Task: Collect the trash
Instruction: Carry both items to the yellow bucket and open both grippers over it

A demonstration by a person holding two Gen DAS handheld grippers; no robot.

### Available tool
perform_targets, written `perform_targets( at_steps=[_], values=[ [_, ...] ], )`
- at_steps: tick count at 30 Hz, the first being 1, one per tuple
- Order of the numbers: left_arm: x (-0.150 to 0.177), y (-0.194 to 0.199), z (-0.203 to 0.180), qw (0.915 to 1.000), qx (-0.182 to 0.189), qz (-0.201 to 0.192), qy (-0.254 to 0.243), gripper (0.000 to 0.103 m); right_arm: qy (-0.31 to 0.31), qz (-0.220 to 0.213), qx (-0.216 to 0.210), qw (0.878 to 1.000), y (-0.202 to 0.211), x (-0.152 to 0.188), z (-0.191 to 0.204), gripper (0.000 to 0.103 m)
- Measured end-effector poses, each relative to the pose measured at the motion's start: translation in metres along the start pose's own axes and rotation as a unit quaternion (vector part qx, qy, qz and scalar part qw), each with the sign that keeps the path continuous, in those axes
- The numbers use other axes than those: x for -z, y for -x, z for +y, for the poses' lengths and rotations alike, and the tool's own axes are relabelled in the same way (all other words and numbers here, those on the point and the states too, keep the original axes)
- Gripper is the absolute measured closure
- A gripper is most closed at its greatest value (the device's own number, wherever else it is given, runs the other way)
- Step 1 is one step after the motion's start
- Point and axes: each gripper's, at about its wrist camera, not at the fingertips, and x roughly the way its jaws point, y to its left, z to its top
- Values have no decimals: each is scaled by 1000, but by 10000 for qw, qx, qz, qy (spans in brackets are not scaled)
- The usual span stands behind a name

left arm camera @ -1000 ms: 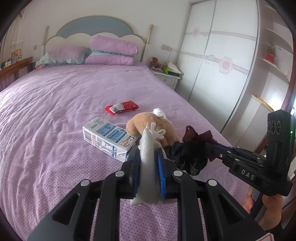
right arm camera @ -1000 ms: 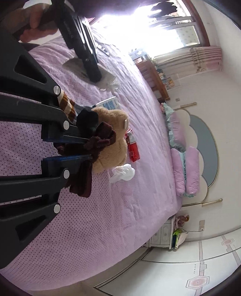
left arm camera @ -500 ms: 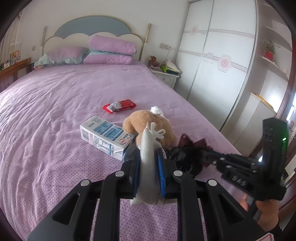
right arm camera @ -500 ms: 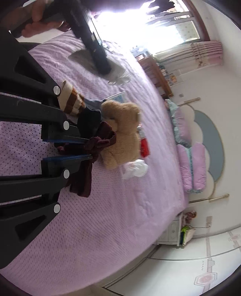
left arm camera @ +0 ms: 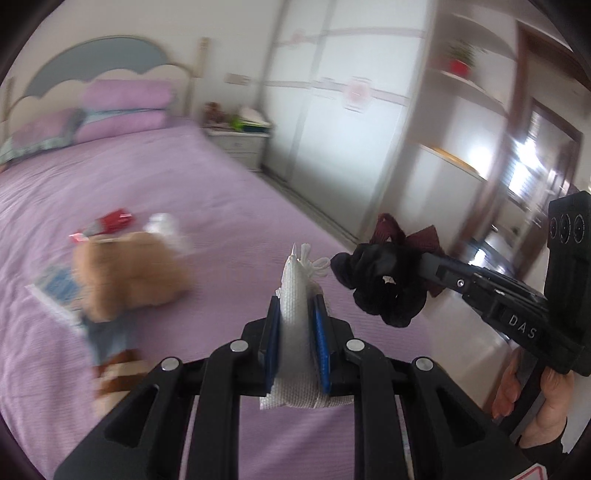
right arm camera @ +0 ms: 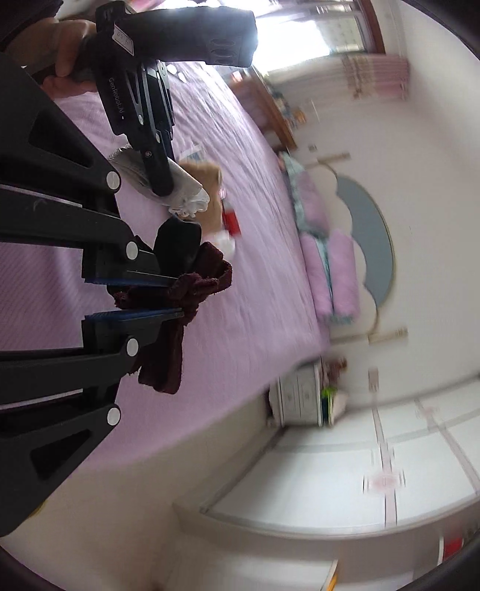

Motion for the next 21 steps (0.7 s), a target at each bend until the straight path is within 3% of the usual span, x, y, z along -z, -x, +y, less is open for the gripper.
perform_targets(
  at_steps=[9, 21],
  values=[
    [9, -64, -108, 9913, 973, 520, -712, 85, -618, -68, 1119, 9918, 75, 38, -86, 92],
    [49, -126, -210, 9683, 1609, 1246, -1445, 85, -1361, 173, 1932, 9715, 131, 100, -159, 92]
  ],
)
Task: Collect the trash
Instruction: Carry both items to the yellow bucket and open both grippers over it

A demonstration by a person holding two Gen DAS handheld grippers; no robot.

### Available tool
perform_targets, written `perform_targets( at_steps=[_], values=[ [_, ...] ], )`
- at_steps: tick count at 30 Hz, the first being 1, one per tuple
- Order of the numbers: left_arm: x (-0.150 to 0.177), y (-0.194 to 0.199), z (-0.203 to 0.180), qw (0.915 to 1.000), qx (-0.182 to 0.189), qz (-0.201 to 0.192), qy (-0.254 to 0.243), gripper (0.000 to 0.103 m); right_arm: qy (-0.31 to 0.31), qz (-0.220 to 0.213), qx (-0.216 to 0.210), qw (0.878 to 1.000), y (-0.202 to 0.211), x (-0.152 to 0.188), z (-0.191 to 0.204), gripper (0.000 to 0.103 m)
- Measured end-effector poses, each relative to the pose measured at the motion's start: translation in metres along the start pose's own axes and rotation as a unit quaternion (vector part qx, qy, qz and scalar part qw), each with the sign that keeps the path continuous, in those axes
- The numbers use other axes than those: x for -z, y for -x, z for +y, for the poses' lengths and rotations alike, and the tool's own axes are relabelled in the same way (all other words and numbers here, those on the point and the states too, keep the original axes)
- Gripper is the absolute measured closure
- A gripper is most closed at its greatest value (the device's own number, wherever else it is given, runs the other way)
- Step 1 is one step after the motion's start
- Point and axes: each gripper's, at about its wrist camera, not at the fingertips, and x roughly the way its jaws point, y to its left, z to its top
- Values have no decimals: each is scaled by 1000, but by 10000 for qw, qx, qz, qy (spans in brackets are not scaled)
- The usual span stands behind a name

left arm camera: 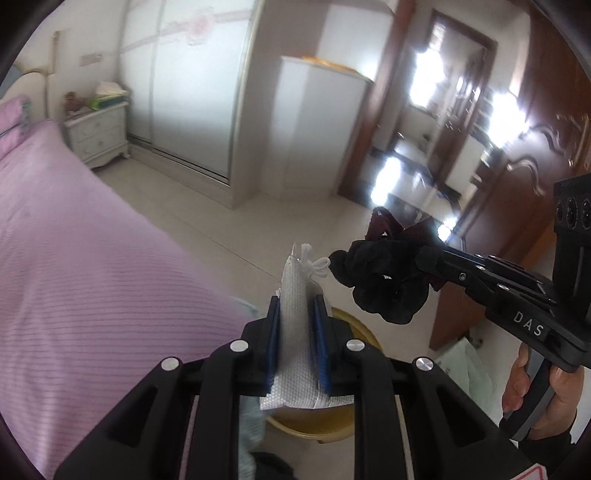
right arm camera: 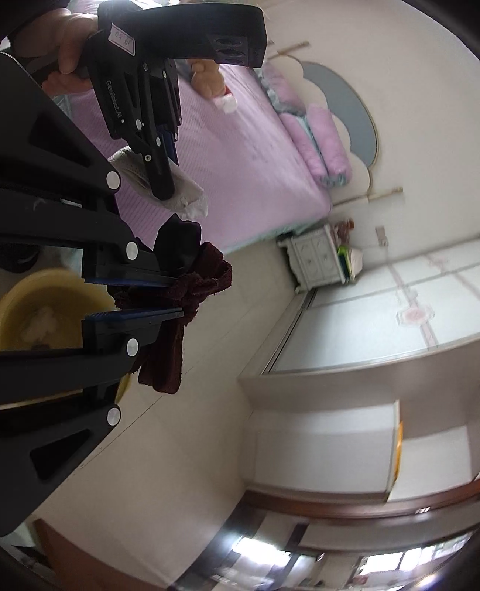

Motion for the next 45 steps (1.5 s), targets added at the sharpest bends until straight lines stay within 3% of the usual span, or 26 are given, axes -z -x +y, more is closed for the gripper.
perform_targets(
  at_steps=[8, 15, 18, 19, 21, 29, 35, 45],
  values=[
    [12, -64, -34, 9972, 255, 657, -254, 85, -378, 278, 268, 9985, -2, 28, -49, 92],
    [31, -115, -40, 9902, 347, 1308, -332, 84, -692, 613, 411, 9949, -15, 54, -78, 92],
    [36, -133, -39, 9862, 327, 1584, -365, 73, -785, 722, 473, 9932, -19, 62, -86, 92],
    [39, -136, -39, 9852, 261, 1649, -389, 61, -812, 747, 485, 9927, -20, 64, -89, 92],
    [41, -139, -39, 9849, 145, 1670, -433, 52, -855, 795, 489, 9920, -24, 67, -92, 92],
    [39, -141, -37, 9840, 66, 1716, -471, 49, -850, 942, 420, 9910, -36, 70, -89, 92],
    [47, -133, -41, 9821, -51, 1716, -776, 42, -720, 1174, 361, 9898, -54, 72, -84, 92],
    [51, -129, -40, 9805, -74, 1755, -879, 42, -643, 1462, 296, 9867, -70, 75, -82, 92]
  ],
)
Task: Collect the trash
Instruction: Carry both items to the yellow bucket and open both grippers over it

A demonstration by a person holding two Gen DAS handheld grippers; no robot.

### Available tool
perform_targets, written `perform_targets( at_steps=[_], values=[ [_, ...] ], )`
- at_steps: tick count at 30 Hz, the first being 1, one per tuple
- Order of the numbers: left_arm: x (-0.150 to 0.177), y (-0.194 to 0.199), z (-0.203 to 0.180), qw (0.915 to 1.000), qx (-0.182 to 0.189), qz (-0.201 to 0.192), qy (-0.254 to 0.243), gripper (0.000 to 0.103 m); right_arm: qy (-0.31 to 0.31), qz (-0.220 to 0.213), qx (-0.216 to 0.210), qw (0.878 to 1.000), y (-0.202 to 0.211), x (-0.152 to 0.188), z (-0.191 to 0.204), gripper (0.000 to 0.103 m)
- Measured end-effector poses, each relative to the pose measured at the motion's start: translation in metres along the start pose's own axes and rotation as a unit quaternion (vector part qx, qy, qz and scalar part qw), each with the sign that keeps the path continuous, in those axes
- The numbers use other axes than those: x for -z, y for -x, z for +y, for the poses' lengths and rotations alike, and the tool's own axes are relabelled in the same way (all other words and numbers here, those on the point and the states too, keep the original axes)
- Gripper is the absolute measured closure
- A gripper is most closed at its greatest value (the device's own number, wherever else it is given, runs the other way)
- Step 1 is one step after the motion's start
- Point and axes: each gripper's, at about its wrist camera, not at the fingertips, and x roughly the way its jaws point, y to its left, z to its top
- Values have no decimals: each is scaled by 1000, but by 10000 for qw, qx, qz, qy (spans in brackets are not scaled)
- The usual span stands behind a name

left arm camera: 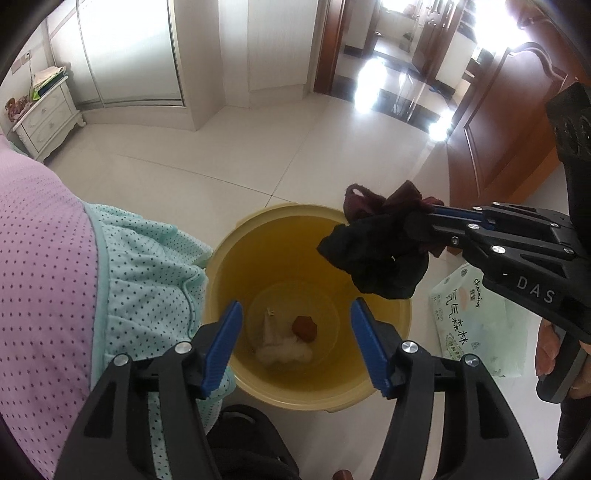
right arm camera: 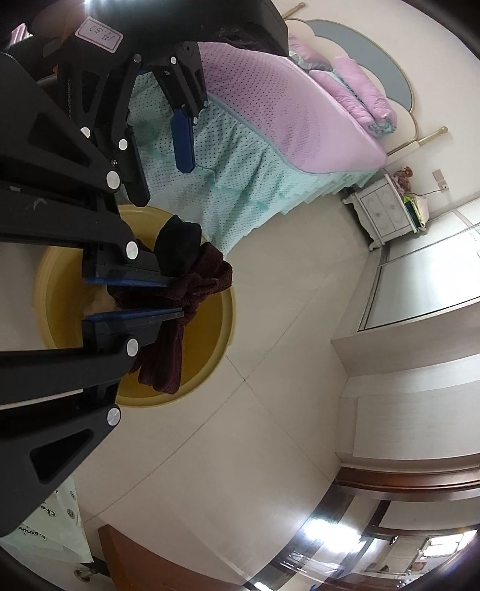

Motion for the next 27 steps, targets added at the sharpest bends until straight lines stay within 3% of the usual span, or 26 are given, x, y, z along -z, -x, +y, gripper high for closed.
perform_targets(
  at_steps=[5, 10, 27],
  values=[
    [3, -3, -3, 10000, -60, 20, -33, 41, 17, 129, 61, 9999, -4, 0, -3, 91],
    [4, -4, -3, 10000, -72, 26, -49, 41, -100, 248, 15, 9996, -12, -2, -7, 83],
    [8, 0, -1, 10000, 14, 52, -49, 41, 45, 227, -54, 9997, -13, -14, 5, 82]
  ],
)
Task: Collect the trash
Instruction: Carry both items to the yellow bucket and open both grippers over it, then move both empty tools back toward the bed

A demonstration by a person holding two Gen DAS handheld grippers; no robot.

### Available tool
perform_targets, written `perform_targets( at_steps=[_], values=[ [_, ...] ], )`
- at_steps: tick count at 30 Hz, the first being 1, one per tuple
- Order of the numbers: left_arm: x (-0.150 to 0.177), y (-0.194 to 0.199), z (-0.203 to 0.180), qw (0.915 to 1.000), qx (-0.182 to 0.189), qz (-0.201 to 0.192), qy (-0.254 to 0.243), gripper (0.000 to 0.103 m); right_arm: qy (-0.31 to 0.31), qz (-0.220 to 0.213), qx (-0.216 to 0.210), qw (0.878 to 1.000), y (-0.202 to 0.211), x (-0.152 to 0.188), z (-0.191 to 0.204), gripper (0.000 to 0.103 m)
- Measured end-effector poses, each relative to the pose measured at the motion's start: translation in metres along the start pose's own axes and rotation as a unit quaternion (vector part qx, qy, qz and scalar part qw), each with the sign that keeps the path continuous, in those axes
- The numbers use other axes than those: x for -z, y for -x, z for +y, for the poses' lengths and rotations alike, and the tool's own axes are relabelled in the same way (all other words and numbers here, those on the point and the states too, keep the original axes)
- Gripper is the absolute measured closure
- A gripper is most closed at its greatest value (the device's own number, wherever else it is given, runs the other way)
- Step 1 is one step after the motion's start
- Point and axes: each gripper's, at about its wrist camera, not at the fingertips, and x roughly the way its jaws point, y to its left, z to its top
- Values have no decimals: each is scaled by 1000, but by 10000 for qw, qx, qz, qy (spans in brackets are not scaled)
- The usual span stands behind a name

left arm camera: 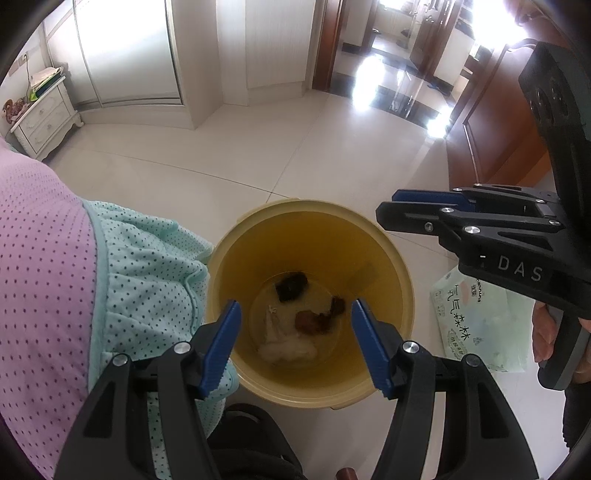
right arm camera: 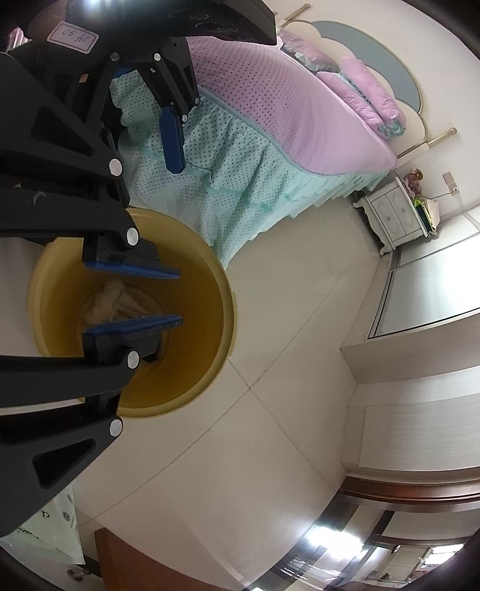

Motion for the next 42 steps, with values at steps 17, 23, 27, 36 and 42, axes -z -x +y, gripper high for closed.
perform_targets(
  at_steps=[17, 23, 27, 36, 42],
  values=[
    [10, 33, -2, 9993, 193, -306, 83, 41, 110, -352, 247, 9990, 42, 4, 14, 82],
    [25, 100, 12, 9936, 118, -1070, 355, 40, 377, -1048, 40, 9938, 90, -2, 51, 82],
    [53, 150, 45, 9858, -325, -1409, 857, 38, 708, -1491, -412, 9854, 109, -13, 95, 82],
    [128, 247, 115, 9435, -1840, -1980, 1917, 30, 1892, -1915, -1623, 9493, 114, -42, 230, 61],
    [178, 287, 161, 9044, -2484, -2132, 2737, 22, 2240, -2080, -2261, 9249, 102, -49, 307, 14]
  ],
)
